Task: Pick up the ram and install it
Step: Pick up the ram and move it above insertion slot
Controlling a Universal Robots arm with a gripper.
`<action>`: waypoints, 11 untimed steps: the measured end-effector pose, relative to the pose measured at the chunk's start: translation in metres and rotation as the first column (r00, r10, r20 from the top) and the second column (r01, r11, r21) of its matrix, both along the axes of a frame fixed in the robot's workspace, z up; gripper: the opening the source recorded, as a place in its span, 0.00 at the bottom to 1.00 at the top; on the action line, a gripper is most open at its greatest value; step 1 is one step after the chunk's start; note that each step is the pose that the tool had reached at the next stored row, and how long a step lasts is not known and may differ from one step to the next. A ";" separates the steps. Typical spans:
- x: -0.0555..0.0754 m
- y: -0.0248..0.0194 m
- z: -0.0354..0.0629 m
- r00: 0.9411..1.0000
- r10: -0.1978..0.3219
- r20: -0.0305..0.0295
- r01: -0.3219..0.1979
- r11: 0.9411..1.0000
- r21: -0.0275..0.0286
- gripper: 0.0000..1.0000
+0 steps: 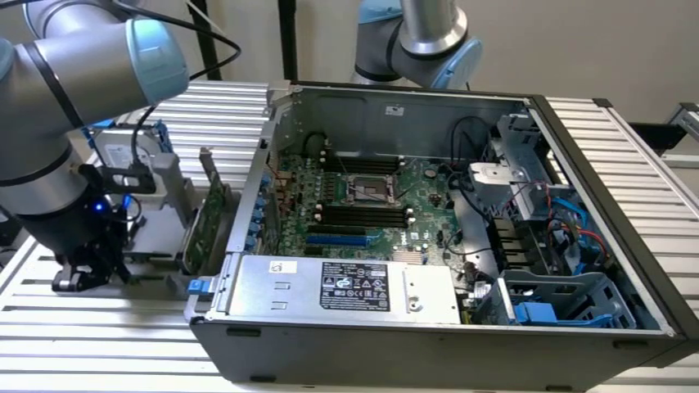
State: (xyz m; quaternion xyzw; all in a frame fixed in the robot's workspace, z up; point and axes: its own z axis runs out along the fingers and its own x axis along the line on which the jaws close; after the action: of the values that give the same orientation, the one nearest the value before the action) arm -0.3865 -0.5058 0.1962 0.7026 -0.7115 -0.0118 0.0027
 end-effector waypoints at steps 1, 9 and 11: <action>0.000 -0.0005 0.0000 1.000 0.000 0.000 0.000 1.000 0.000 0.00; 0.000 -0.0013 0.0000 1.000 0.000 0.000 0.000 1.000 0.000 0.00; 0.000 -0.0013 0.0000 1.000 0.000 0.000 0.000 1.000 0.000 0.00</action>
State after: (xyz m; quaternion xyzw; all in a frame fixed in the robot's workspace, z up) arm -0.3865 -0.5071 0.1962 0.7026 -0.7114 -0.0119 0.0027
